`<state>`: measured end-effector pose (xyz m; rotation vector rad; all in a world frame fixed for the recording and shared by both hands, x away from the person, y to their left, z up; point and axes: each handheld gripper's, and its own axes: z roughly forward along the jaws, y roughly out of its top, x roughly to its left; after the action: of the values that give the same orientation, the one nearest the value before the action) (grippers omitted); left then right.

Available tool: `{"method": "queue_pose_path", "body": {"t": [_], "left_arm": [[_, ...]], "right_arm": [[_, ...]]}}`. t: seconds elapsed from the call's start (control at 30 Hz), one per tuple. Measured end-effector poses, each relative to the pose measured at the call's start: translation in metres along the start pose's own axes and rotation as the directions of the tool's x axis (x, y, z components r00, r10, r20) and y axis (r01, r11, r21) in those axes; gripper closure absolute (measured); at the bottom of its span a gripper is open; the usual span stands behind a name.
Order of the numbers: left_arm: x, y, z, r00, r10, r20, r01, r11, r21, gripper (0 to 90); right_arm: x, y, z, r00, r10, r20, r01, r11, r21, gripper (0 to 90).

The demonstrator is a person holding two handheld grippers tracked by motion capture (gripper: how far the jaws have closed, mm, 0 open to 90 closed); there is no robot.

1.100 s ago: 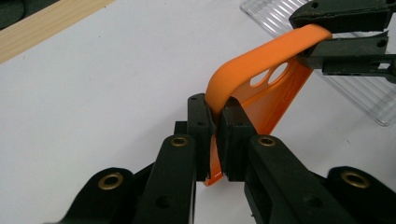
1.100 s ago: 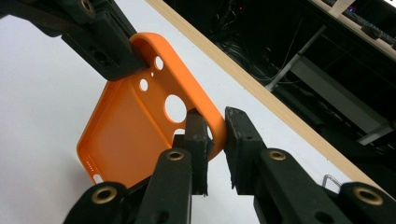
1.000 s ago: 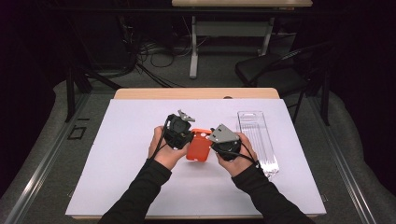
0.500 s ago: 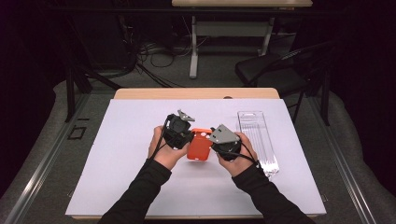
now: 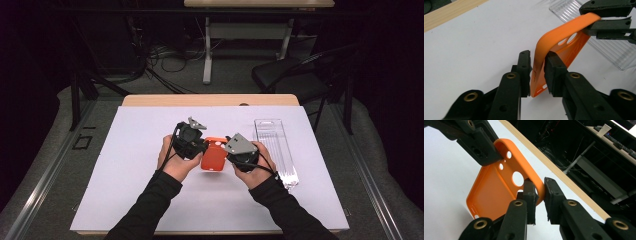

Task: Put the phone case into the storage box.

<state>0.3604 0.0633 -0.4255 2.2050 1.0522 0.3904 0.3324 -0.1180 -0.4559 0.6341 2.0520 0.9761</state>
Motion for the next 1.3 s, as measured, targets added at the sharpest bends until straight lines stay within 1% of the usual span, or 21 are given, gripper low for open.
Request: {"method": "queue_pose_path", "body": {"t": [0.07, 0.2, 0.27, 0.4, 0.43, 0.57, 0.63, 0.77, 0.83, 1.03, 1.1, 1.2, 1.23, 1.3], "left_arm": [[0.001, -0.001, -0.001, 1.0, -0.005, 0.003, 0.005, 1.0, -0.005, 71.5], [0.005, -0.003, -0.003, 0.9996, -0.015, 0.023, 0.015, 0.9997, -0.017, 67.9], [0.006, -0.004, -0.004, 0.9997, -0.011, 0.022, 0.011, 0.9997, -0.022, 65.4], [0.008, -0.006, -0.006, 0.9993, -0.015, 0.033, 0.016, 0.9992, -0.036, 61.2], [0.008, -0.006, -0.006, 0.9995, -0.004, 0.032, 0.005, 0.9991, -0.043, 60.0], [0.011, -0.011, -0.008, 0.9992, 0.021, 0.033, -0.019, 0.9983, -0.056, 55.9], [0.013, -0.014, -0.009, 0.999, 0.038, 0.026, -0.036, 0.9967, -0.073, 53.5], [0.016, -0.017, -0.01, 0.9984, 0.051, 0.026, -0.048, 0.9951, -0.086, 50.1], [0.018, -0.018, -0.01, 0.9981, 0.059, 0.019, -0.057, 0.994, -0.093, 48.9], [0.023, -0.025, -0.01, 0.9972, 0.074, 0.009, -0.073, 0.9927, -0.096, 46.6], [0.024, -0.027, -0.01, 0.9958, 0.091, 0.01, -0.089, 0.9901, -0.109, 46.3], [0.027, -0.03, -0.01, 0.9963, 0.085, 0.005, -0.084, 0.99, -0.113, 45.6], [0.029, -0.031, -0.01, 0.9966, 0.082, 0.006, -0.081, 0.9904, -0.112, 45.3], [0.031, -0.034, -0.01, 0.9968, 0.079, 0.006, -0.078, 0.9902, -0.116, 45.1]], "right_arm": [[-0.001, 0.0, 0.0, 1.0, -0.007, 0.001, 0.007, 1.0, 0.0, 80.6], [-0.003, 0.0, 0.0, 0.9999, -0.017, -0.003, 0.017, 1.0, -0.006, 80.5], [-0.004, 0.001, -0.001, 0.9997, -0.023, -0.004, 0.023, 1.0, -0.005, 80.5], [-0.006, 0.002, -0.001, 0.9995, -0.031, -0.008, 0.031, 0.999, -0.012, 80.5], [-0.006, 0.002, -0.001, 0.9994, -0.034, -0.008, 0.034, 0.999, -0.01, 80.5], [-0.009, 0.004, -0.001, 0.999, -0.045, -0.009, 0.044, 0.999, -0.011, 80.5], [-0.011, 0.005, -0.001, 0.9989, -0.045, -0.01, 0.045, 0.999, -0.014, 80.5], [-0.017, 0.006, 0.0, 0.9984, -0.054, -0.015, 0.054, 0.998, -0.011, 80.5], [-0.019, 0.007, 0.001, 0.9981, -0.06, -0.013, 0.06, 0.998, -0.017, 80.5], [-0.027, 0.008, 0.001, 0.9971, -0.073, -0.023, 0.072, 0.997, -0.024, 80.5], [-0.031, 0.007, 0.001, 0.9971, -0.069, -0.033, 0.068, 0.997, -0.027, 80.5], [-0.037, 0.007, 0.002, 0.9962, -0.075, -0.044, 0.074, 0.997, -0.028, 80.5], [-0.039, 0.007, 0.002, 0.9965, -0.071, -0.046, 0.07, 0.997, -0.028, 80.5], [-0.043, 0.008, 0.002, 0.9956, -0.08, -0.049, 0.078, 0.996, -0.034, 80.4]]}}
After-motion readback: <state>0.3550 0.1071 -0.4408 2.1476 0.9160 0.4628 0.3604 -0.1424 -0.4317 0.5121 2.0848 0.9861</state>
